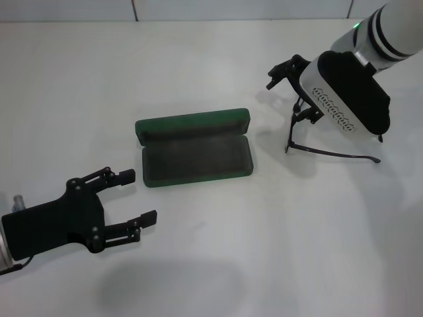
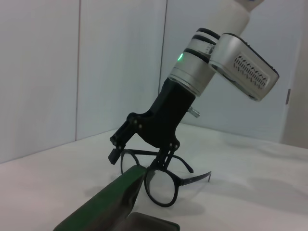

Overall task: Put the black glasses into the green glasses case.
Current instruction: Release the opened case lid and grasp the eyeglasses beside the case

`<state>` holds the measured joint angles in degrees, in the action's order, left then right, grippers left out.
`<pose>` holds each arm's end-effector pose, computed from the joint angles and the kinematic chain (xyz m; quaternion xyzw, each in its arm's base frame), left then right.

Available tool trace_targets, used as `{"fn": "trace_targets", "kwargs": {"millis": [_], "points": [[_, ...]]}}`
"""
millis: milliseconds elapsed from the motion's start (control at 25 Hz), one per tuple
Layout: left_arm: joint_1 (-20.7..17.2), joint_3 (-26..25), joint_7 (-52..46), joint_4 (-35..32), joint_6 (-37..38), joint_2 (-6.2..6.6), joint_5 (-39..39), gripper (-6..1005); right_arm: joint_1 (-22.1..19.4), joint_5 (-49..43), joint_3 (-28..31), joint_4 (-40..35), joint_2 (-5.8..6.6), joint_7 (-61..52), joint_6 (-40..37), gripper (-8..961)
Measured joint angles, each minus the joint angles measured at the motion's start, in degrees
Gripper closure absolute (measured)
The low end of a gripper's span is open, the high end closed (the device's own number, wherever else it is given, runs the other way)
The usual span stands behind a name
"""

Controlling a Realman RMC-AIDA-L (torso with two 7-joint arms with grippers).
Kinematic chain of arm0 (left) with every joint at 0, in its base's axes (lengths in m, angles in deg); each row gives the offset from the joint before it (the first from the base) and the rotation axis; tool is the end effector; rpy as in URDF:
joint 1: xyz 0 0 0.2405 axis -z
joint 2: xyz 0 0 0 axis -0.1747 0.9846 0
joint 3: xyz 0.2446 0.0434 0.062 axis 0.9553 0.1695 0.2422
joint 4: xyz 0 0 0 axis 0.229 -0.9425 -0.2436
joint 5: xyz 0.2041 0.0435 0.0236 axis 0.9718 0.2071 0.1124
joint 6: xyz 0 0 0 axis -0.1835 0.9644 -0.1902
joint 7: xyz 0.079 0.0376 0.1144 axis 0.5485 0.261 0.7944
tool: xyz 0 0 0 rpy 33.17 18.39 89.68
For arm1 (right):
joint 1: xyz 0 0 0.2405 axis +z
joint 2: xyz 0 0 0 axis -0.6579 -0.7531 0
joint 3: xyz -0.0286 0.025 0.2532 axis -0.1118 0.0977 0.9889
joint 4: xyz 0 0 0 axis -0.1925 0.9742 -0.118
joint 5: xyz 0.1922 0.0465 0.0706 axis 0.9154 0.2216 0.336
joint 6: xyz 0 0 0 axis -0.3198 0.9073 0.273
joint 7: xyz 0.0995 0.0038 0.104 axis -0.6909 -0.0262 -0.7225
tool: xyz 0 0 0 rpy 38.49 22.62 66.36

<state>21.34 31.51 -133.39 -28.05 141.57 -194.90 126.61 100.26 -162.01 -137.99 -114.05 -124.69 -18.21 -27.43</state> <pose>-0.3234 0.2331 -0.0012 -0.9262 -0.1587 -0.2797 0.1967 0.1302 0.4494 -0.0599 -0.8323 -0.4906 -0.2438 0.0846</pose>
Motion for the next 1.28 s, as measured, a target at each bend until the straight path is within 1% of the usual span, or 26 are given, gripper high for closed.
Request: {"fn": "trace_targets", "kwargs": {"millis": [560,800,1000,1280], "points": [[0.49,0.0,0.0,0.34,-0.84,0.02,-0.06,157,1.54,1.13,-0.24,3.41,-0.03,1.05,1.66,139],[0.63,0.0,0.0,0.34,-0.99,0.09,-0.06,157,1.54,1.09,-1.15,3.4,-0.04,1.13,2.07,163],[0.76,0.0,0.0,0.35,-1.31,0.1,-0.06,157,1.53,1.09,-2.7,3.73,-0.04,1.01,3.91,257],[0.76,-0.01,0.0,0.35,-1.64,0.19,-0.04,157,1.74,1.07,-3.21,3.73,-0.04,0.67,3.74,398]]}}
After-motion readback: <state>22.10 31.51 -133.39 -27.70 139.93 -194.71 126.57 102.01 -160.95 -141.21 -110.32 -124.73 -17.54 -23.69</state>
